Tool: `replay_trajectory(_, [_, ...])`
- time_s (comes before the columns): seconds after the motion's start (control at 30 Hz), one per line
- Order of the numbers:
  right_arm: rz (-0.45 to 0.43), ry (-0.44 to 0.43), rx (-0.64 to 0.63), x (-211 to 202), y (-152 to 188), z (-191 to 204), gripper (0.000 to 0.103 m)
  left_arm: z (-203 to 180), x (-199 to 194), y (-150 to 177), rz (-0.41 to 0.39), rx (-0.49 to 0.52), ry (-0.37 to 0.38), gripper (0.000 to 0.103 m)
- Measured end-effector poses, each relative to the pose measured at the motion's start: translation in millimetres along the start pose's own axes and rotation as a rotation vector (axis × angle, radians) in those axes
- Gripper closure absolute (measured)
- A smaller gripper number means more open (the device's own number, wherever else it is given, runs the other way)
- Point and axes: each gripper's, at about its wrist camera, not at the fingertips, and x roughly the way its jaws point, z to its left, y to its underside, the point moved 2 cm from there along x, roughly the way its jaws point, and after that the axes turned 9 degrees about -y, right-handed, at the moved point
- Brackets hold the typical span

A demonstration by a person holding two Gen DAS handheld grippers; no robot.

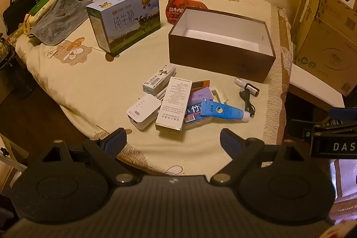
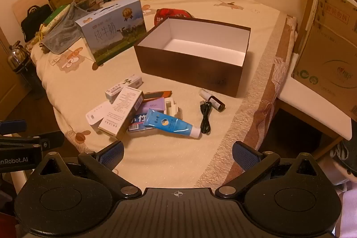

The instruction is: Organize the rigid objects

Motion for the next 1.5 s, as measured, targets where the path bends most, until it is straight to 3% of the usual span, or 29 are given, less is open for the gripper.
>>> replay_trajectory(1.5, [-0.001,0.005,-0.005,0.4,0.7,1.3,0.002,-0.1,0.1,0.1,0.002,0.004,-0.005,0.014])
